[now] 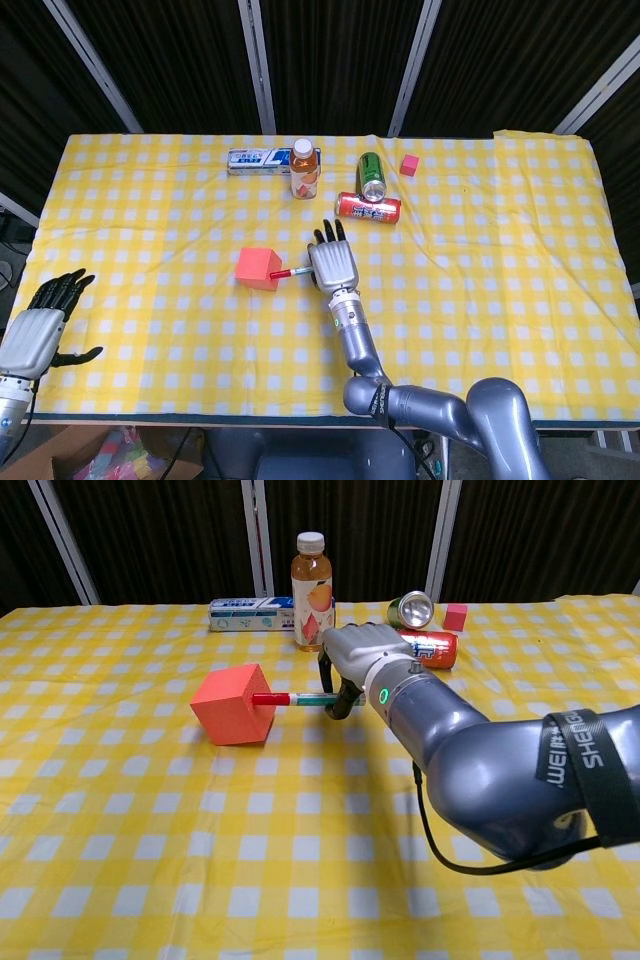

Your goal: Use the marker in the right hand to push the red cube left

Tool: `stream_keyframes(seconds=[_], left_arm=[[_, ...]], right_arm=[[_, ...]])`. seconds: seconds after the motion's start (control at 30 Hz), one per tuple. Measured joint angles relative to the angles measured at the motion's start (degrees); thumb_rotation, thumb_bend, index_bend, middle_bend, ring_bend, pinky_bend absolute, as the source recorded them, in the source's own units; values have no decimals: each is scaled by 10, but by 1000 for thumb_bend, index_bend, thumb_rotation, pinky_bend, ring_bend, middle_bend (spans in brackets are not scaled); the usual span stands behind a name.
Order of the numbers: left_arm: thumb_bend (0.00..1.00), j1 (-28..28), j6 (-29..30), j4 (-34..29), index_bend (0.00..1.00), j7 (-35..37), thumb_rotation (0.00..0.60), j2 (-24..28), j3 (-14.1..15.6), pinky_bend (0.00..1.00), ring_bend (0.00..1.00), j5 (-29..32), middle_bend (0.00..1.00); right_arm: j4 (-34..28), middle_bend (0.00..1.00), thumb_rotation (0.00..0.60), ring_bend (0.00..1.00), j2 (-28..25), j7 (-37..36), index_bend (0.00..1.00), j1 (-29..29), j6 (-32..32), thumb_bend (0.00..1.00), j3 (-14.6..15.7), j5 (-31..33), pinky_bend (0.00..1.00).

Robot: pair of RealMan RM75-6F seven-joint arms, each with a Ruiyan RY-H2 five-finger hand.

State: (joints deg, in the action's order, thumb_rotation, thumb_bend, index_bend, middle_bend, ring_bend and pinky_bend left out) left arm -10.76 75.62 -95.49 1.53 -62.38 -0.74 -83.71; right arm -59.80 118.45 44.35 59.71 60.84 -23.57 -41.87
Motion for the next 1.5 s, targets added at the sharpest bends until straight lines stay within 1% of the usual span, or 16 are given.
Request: stream_keyframes(seconds=[0.23,0.43,0.53,0.67,0.8,0.9,0.97,1.13,1.3,1.33,1.37,1.43,1.47,1.5], left_arm=[[0,0,1,0,0,-2,600,0,0,0,0,0,0],[0,1,1,0,0,-8,600,-1,0,0,0,1,0],[0,1,1,0,0,-11,600,-2,1,0,0,1,0],[0,1,0,-2,0,-14,600,-2,1,0,0,2,0],[0,2,-1,-6,0,-17,600,-3,3,0,0,3,0],[0,2,-2,-8,0,-21,600,-4,3,0,0,5,0],[0,2,-2,-9,0,-25,600,-5,3,0,0,6,0],[0,2,-4,-9,0,-26,600,-5,2,0,0,10,0],[0,1,-6,-9,0,-25,600,-5,1,0,0,13,0],[0,1,-6,-8,0,-25,600,-5,1,0,0,13,0],[0,1,-6,-8,0,-24,600,-5,1,0,0,13,0],[0,1,-6,-9,0,-24,600,-4,1,0,0,13,0],[0,1,-7,-9,0,-23,600,-4,1,0,0,13,0],[0,1,-7,-9,0,-22,600,-4,1,0,0,13,0]], right_arm=[[-13,231,600,0,-19,2,629,-17,11,496,3,-3,0],[-60,231,600,0,-56,7,629,-43,31,496,15,-10,0],[-103,231,600,0,-87,9,629,-64,44,496,28,-19,0],[-171,231,600,0,-146,10,629,-103,66,496,56,-38,0],[-210,231,600,0,-203,-1,629,-145,82,496,77,-46,0],[-216,231,600,0,-237,-25,629,-176,82,496,86,-33,0],[-210,231,600,0,-242,-33,629,-184,78,496,89,-25,0],[-187,231,600,0,-246,-45,629,-194,62,496,91,-8,0],[-169,231,600,0,-243,-53,628,-197,48,496,95,-6,0],[-167,231,600,0,-242,-53,613,-197,47,495,95,-7,0],[-164,231,600,0,-240,-53,577,-197,44,495,96,-7,0],[-162,224,600,0,-239,-49,481,-196,40,496,98,-6,0],[-162,209,600,0,-239,-44,409,-195,38,496,100,-4,0],[-161,195,600,0,-239,-39,361,-195,36,496,101,-2,0]])
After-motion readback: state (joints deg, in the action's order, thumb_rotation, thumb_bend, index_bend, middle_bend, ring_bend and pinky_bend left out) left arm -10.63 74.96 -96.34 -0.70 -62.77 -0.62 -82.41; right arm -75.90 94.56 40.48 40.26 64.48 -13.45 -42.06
